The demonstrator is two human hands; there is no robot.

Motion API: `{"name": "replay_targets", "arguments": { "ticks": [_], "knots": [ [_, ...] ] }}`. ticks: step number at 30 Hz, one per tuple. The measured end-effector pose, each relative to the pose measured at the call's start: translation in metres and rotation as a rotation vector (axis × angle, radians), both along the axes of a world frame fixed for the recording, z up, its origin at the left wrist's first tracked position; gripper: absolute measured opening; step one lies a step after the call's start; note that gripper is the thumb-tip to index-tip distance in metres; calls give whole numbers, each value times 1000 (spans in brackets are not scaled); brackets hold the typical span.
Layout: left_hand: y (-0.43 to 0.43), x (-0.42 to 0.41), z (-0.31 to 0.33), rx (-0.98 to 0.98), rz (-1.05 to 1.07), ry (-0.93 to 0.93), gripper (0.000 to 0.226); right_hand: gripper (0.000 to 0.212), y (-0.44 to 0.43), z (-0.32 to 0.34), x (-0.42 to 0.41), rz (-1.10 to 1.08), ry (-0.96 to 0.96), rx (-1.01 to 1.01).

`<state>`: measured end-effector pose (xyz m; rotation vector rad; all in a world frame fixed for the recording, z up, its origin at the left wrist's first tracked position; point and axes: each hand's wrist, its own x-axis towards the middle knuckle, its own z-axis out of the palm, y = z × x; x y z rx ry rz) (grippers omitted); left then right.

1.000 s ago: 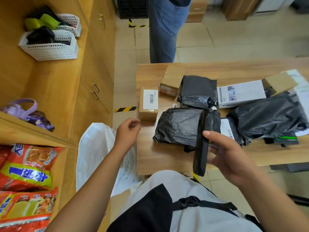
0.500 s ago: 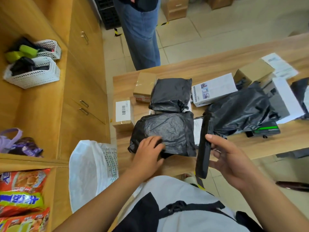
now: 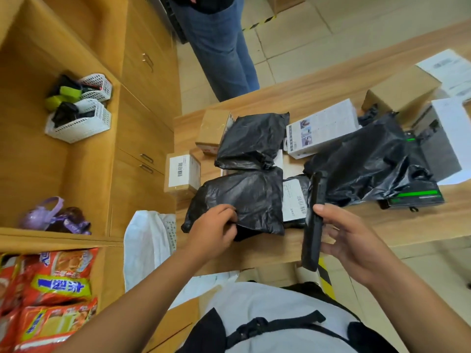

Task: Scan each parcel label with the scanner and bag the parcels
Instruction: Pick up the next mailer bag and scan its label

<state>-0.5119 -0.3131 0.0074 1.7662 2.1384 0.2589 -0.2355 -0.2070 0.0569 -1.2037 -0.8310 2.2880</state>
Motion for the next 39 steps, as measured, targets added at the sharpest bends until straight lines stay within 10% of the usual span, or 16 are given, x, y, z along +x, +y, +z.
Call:
{"name": "replay_targets", "arguments": {
  "ticks": [20,27,39],
  "knots": [
    [-52,-48,41,-24,979,-1183,17,19,22,-1,6,229,-23,45],
    [-124,-39,-49,82,1679,-1081,12,29,14,2,-5,292,-67,66],
    [-103,-43,-70,278,1731,-1581,28,15,-18,18,-31,195,-79,76]
  ]
}}
